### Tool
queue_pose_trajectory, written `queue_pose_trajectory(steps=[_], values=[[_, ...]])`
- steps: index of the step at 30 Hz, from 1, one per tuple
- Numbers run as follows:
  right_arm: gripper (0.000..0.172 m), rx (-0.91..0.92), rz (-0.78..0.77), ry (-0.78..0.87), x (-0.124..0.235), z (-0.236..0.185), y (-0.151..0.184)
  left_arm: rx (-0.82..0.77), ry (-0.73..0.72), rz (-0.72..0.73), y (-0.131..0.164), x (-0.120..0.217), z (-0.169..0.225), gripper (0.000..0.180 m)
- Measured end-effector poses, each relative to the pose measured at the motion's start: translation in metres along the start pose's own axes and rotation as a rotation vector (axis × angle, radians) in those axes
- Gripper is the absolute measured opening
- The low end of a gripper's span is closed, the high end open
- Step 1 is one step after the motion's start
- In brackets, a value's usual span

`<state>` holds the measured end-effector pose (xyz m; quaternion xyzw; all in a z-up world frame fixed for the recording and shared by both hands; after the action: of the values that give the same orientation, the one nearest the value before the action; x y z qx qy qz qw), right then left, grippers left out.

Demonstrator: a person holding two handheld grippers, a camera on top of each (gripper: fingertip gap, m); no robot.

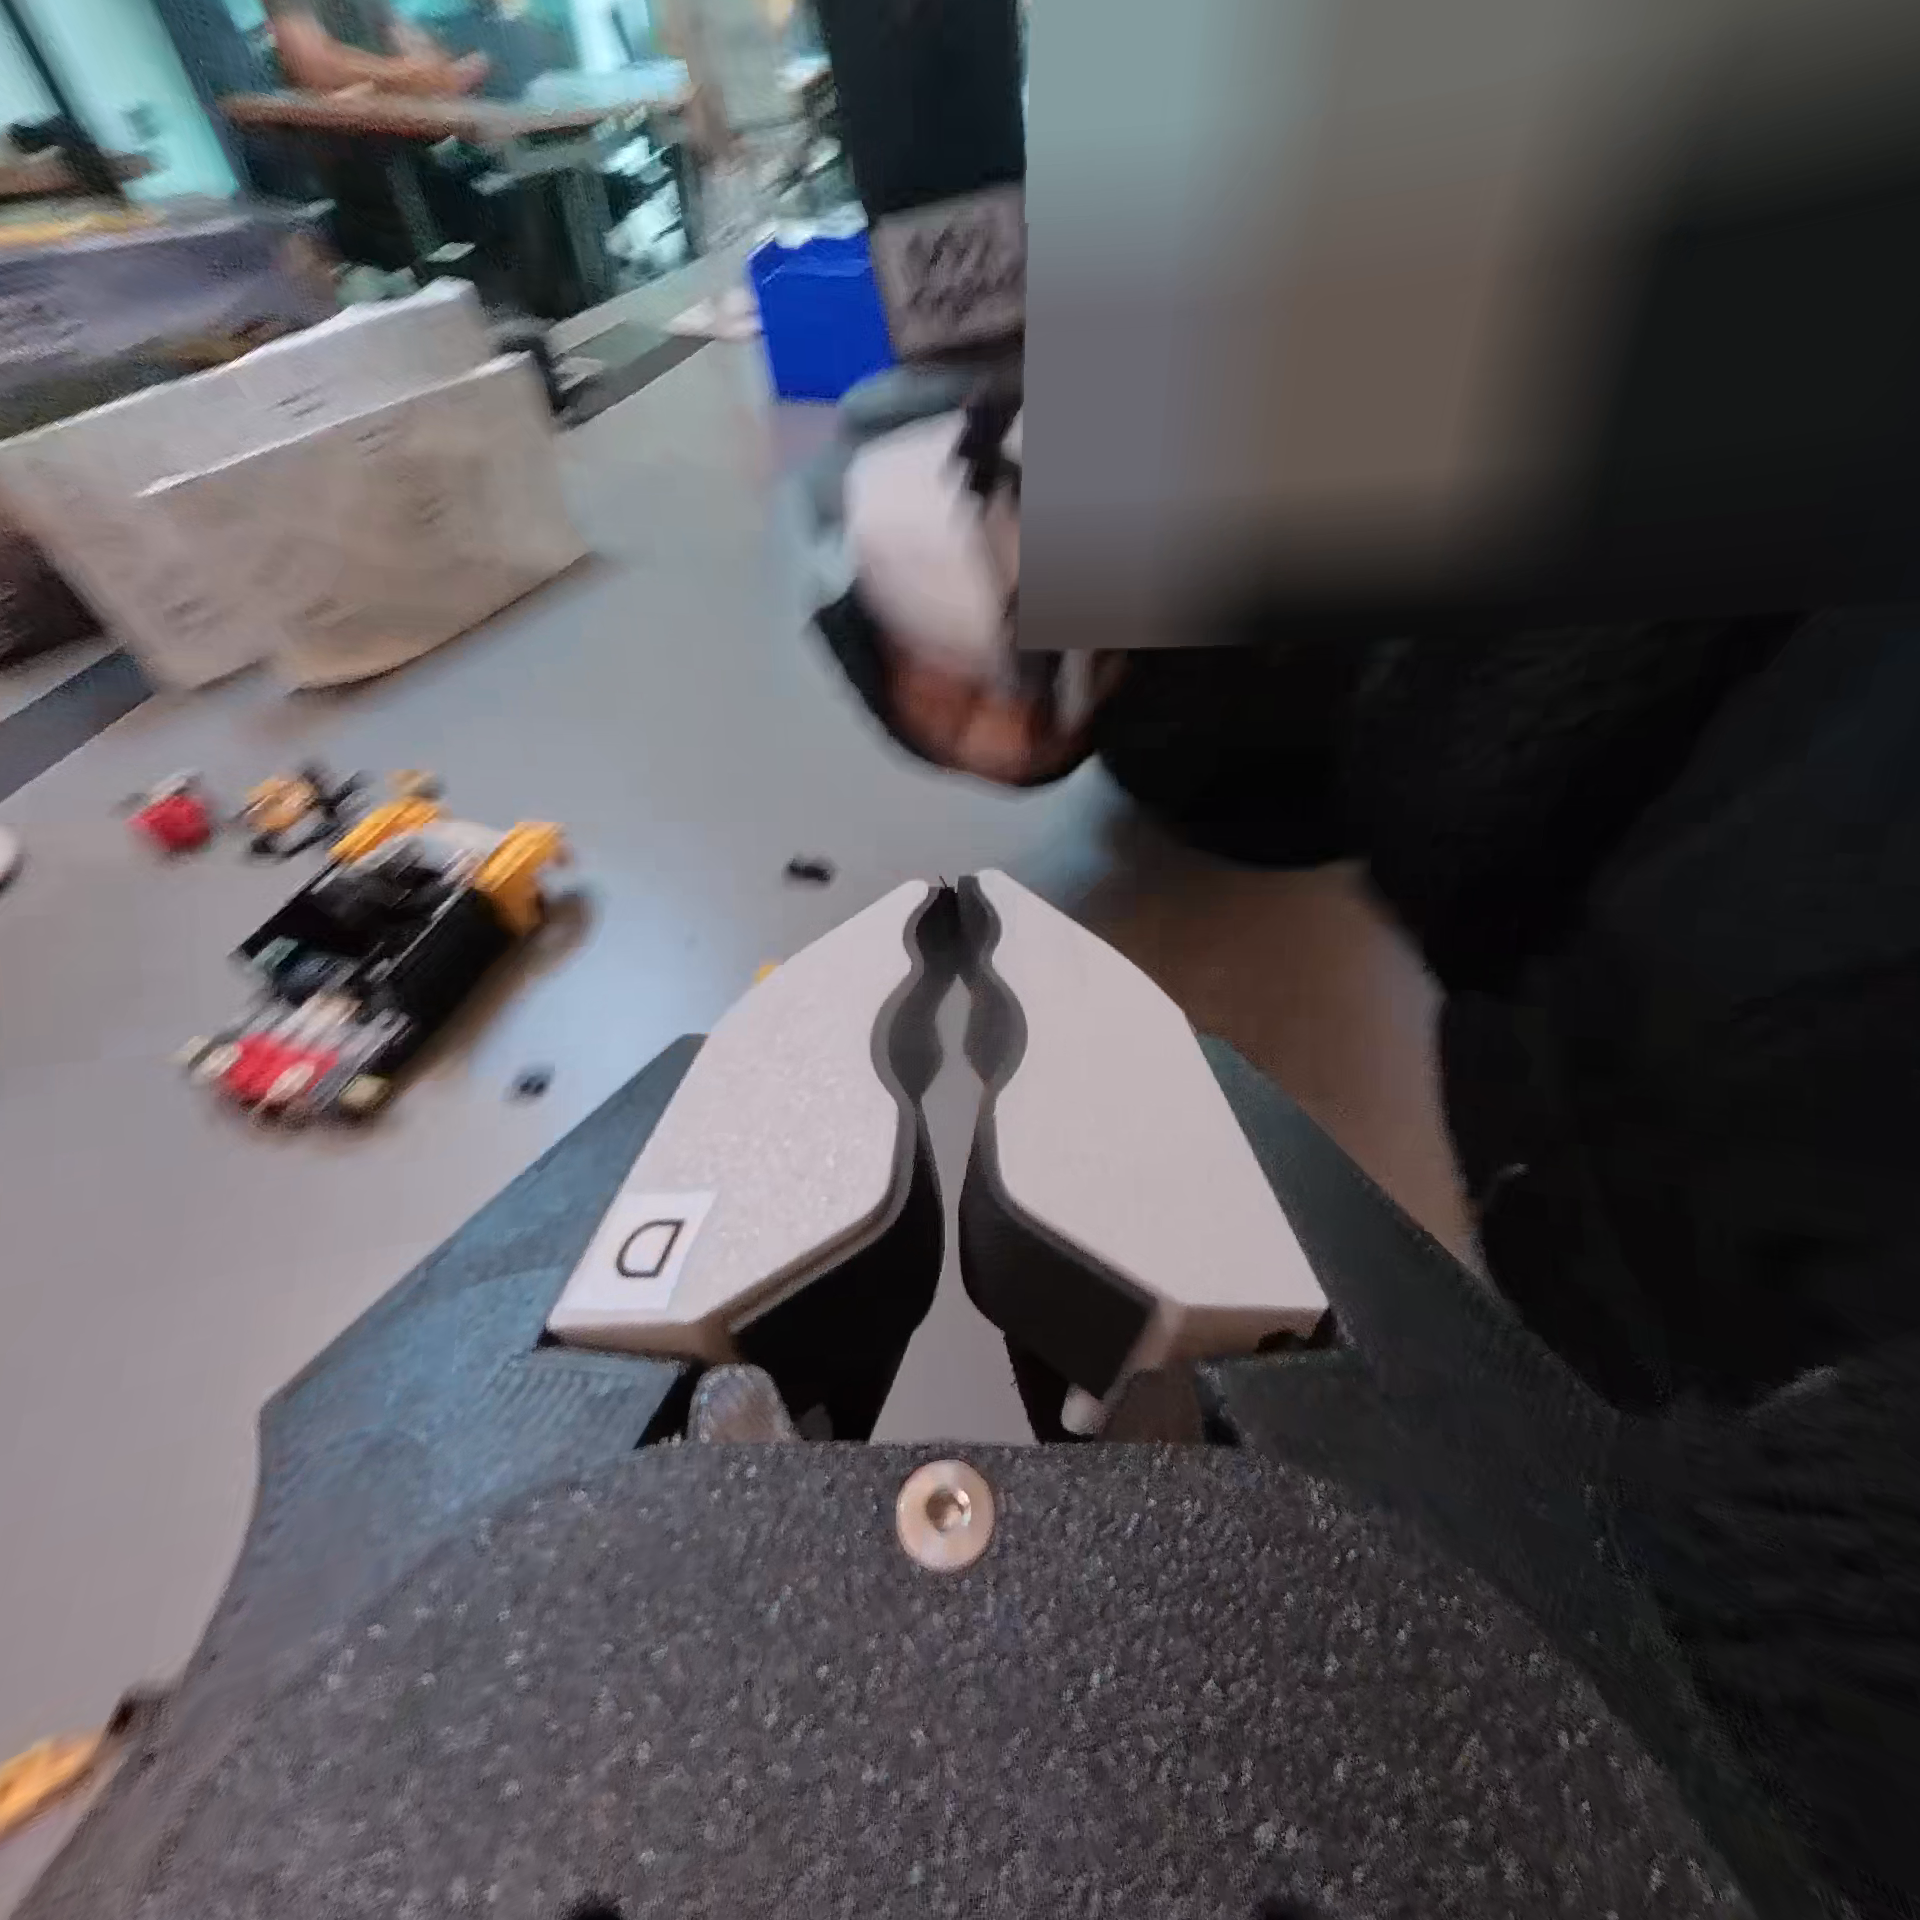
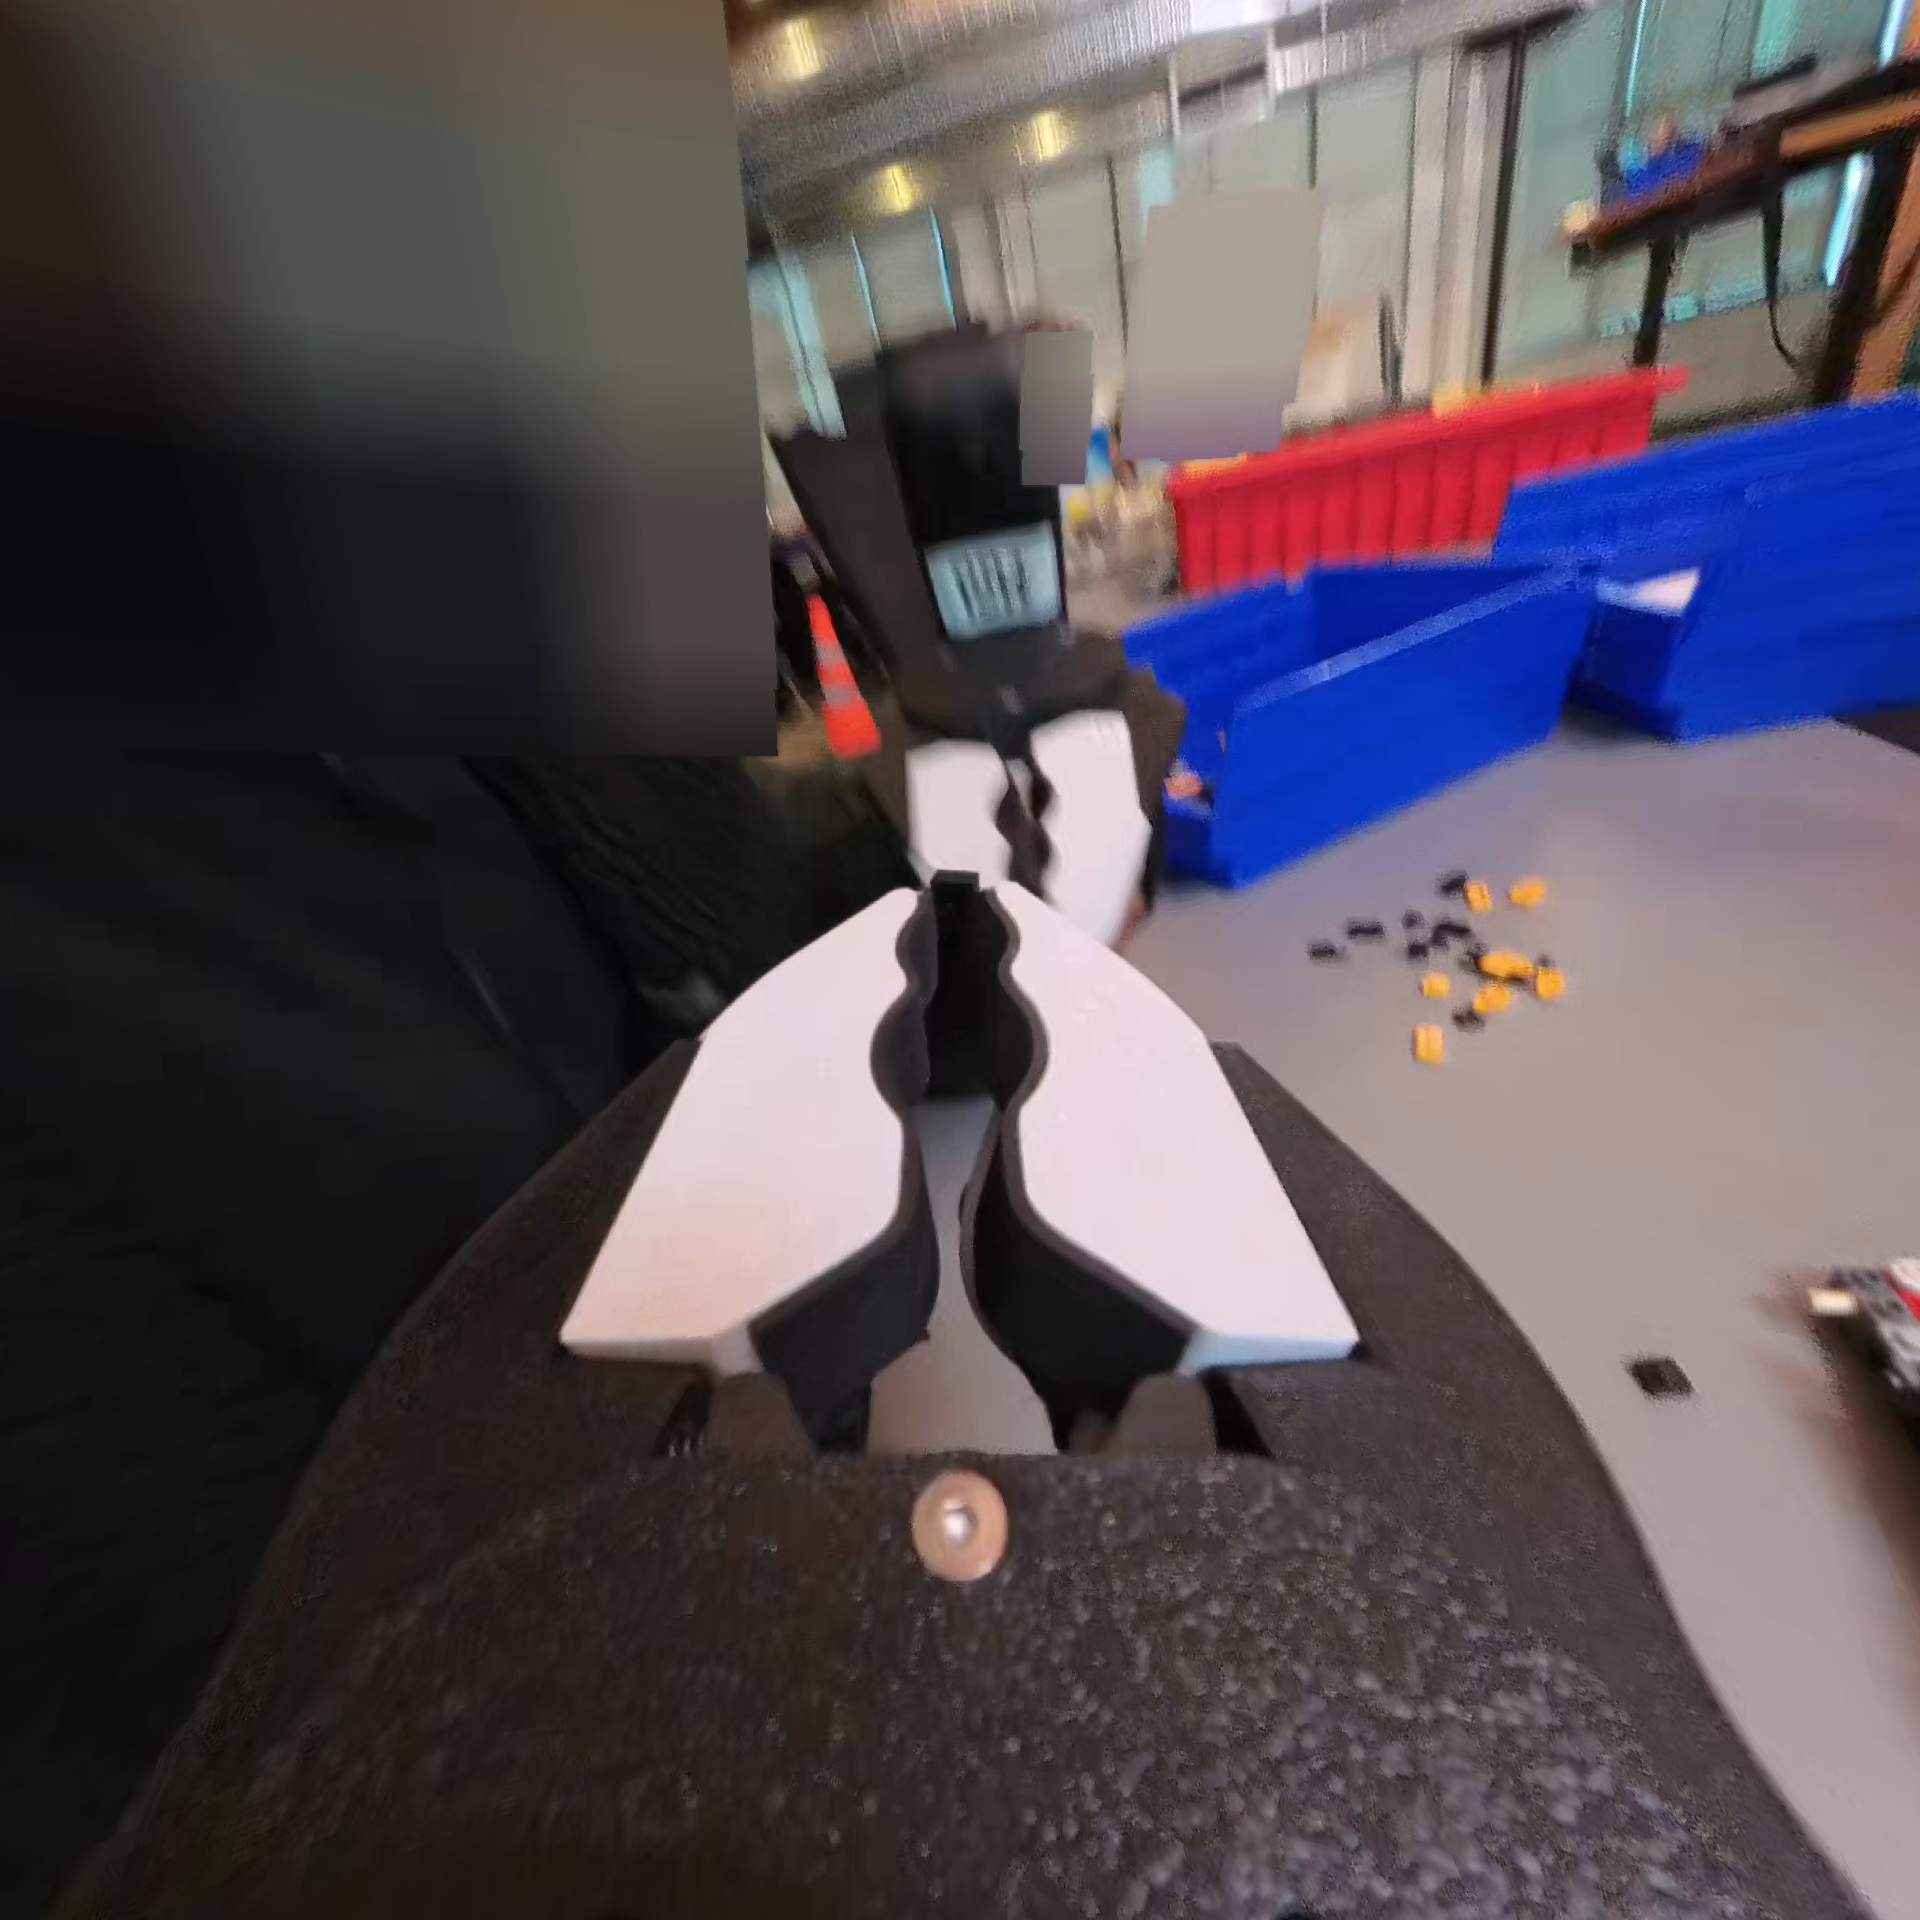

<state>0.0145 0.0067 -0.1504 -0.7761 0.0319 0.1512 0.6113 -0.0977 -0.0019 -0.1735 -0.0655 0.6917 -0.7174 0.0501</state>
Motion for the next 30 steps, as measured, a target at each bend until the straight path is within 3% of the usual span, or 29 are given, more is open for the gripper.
queue_pose_trajectory(steps=[2,9,12,19,30], values=[[0.006,0.054,0.014,0.052,0.011,0.006,-0.011,0.054,-0.017,0.041,-0.001,0.011,-0.008,0.001],[0.007,0.058,-0.051,0.057,0.006,0.009,0.003,0.111,0.064,0.116,-0.007,0.000,0.002,0.000],[0.007,0.056,-0.085,0.040,0.001,0.007,0.011,0.134,0.094,0.171,-0.014,-0.003,0.007,0.013],[0.007,0.065,-0.117,-0.004,-0.007,0.000,0.017,0.108,0.118,0.139,-0.011,-0.005,0.012,0.003],[0.006,0.091,-0.166,-0.031,-0.009,-0.005,0.022,0.087,0.141,0.093,-0.007,-0.007,0.017,0.007]])
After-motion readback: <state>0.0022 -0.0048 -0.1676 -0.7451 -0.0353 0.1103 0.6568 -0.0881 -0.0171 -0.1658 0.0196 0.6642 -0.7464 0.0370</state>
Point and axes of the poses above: each gripper's, where its closed fingertips meet, x back along the fingers, y out of its underside, z = x × y across the jaws, the point moved 5 cm from there along x, back along the fingers, and after that the axes turned 14 degrees about z, right-handed, at the moved point
